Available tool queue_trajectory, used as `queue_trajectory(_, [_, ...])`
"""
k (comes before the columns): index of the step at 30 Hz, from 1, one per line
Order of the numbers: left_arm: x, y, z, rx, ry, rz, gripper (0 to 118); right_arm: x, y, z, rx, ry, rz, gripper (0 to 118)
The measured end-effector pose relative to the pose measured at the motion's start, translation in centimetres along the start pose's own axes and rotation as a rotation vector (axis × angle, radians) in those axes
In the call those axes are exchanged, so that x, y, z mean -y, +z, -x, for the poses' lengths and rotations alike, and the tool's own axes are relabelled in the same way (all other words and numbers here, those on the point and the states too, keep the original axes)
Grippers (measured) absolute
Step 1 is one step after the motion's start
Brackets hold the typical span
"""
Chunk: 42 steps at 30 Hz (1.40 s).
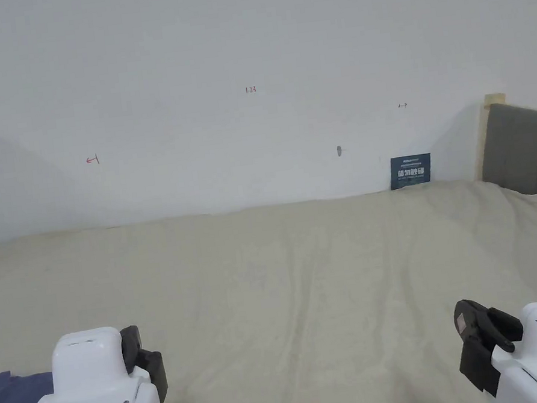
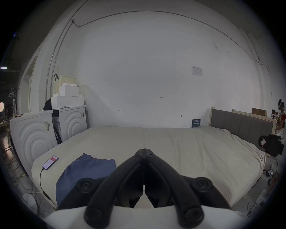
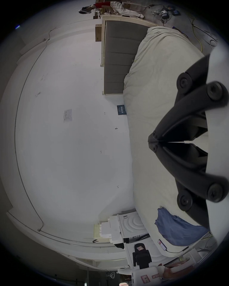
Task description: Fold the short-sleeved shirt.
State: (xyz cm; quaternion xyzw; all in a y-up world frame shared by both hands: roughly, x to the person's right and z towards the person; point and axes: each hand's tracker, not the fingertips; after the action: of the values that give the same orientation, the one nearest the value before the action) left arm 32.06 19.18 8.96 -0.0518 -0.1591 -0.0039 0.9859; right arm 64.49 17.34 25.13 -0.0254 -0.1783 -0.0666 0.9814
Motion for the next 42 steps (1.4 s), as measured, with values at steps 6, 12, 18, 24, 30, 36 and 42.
queue_trajectory(6, [-0.2,2.0,4.7,-0.131,0.001,0.016,0,0.3,-2.4,3.9,-0.104,0.031,0.017,4])
queue_trajectory(12, [0.6,7.2,13.1,-0.403,-0.017,0.033,0,2.0,-6.2,12.9,-0.38,0.015,0.078,4])
queue_trajectory(18, [1.9,9.1,16.9,-0.493,0.042,0.069,0,2.6,-7.4,16.8,-0.458,0.051,0.098,4])
queue_trajectory(24, [1.4,3.6,17.8,-0.413,0.026,0.126,0,2.4,-8.6,16.2,-0.482,0.094,0.112,4])
queue_trajectory(30, [0.5,-10.3,22.2,-0.135,0.23,0.44,0,2.7,-9.0,15.8,-0.458,0.106,0.183,4])
queue_trajectory(36, [5.5,-22.5,24.6,-0.093,0.178,0.798,47,3.3,-13.1,12.5,-0.375,0.063,0.301,4])
queue_trajectory(42, [9.8,-28.3,25.4,-0.099,0.22,0.993,103,4.9,-15.7,10.8,-0.283,0.003,0.367,4])
